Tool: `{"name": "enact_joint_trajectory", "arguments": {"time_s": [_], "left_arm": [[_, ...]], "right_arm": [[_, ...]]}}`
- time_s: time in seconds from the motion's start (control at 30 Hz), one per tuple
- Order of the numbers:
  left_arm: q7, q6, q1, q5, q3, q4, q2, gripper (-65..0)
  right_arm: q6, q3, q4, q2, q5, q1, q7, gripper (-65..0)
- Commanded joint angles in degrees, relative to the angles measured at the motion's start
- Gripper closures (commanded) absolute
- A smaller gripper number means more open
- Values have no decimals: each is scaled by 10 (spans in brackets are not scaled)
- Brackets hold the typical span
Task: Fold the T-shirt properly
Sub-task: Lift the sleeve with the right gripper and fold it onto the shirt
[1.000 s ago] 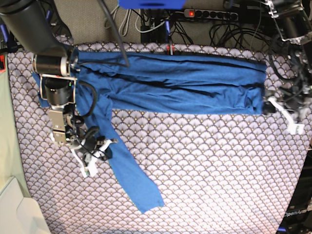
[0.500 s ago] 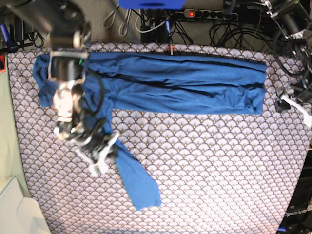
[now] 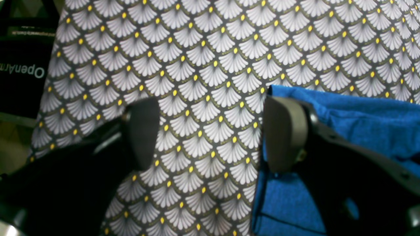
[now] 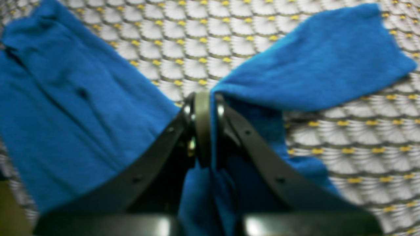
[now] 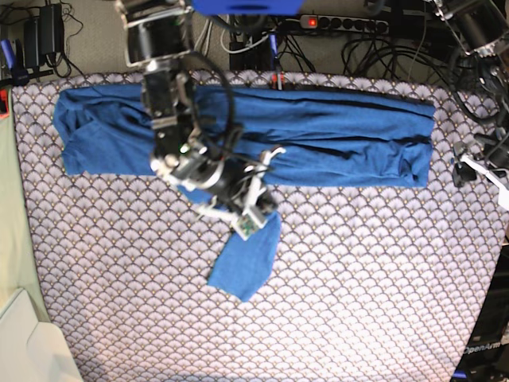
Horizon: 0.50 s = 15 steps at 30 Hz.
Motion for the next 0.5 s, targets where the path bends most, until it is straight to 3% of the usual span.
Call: {"name": "enact_joint_trajectory", "arguments": {"time_s": [0.0, 0.27, 0.47], "left_arm": [[-10, 0, -3, -6, -4, 14, -12, -480], [-10, 0, 11, -71, -4, 14, -17, -480], [-10, 0, 13, -75, -3, 14, -14, -480]], "right_arm": [[0, -2, 10, -12, 11, -2, 11, -15], [0, -46, 10, -14, 11, -57, 17, -15], [0, -58, 10, -14, 13, -88, 18, -15]]}}
